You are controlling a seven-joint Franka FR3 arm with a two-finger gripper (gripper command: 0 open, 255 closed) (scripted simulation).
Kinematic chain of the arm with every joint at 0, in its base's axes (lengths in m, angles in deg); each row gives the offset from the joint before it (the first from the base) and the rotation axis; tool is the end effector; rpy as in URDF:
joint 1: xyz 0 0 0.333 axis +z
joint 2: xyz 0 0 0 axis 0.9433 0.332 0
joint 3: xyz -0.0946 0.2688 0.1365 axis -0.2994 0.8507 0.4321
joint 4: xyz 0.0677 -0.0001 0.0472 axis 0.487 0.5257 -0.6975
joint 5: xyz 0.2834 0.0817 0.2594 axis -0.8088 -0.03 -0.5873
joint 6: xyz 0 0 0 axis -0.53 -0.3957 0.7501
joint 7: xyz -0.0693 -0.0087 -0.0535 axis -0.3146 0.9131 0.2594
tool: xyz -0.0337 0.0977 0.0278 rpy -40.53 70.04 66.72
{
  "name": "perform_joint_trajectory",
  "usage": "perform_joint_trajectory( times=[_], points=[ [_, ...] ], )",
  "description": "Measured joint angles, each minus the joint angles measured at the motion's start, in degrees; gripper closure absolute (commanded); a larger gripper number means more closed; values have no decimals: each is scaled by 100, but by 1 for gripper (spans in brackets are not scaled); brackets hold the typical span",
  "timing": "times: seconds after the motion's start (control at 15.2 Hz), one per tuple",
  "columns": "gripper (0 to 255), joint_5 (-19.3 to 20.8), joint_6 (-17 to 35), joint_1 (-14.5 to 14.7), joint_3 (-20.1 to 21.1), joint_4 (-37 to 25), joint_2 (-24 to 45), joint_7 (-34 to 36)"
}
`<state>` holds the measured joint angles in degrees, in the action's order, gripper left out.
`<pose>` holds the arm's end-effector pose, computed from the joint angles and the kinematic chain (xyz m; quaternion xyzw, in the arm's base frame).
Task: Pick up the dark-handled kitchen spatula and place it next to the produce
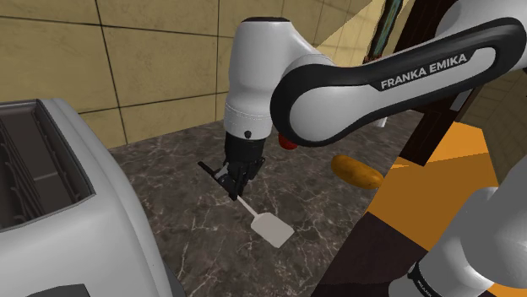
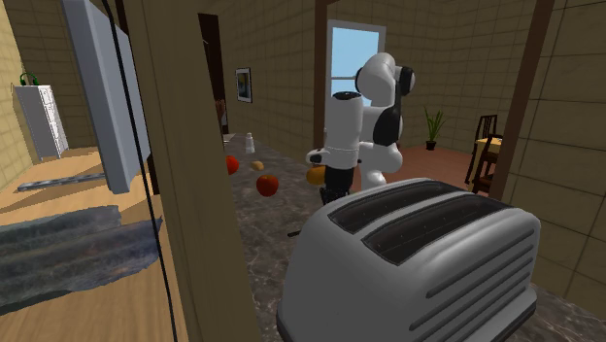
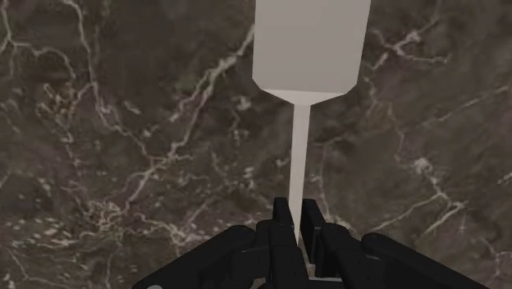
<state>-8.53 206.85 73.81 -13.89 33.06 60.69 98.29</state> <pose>0.4095 0.3483 0.4437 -0.9981 -0.0511 -0.0332 0.0019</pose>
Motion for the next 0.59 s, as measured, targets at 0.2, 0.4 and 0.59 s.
perform_joint_trajectory(
  times=[0.2,0.4,0.59],
  points=[
    [255,-66,-208,-4,-21,-132,-97,-57],
    [255,-113,-431,-5,-36,-295,-170,-93],
    [255,-147,-669,-12,-56,-487,-226,-129]
  ],
)
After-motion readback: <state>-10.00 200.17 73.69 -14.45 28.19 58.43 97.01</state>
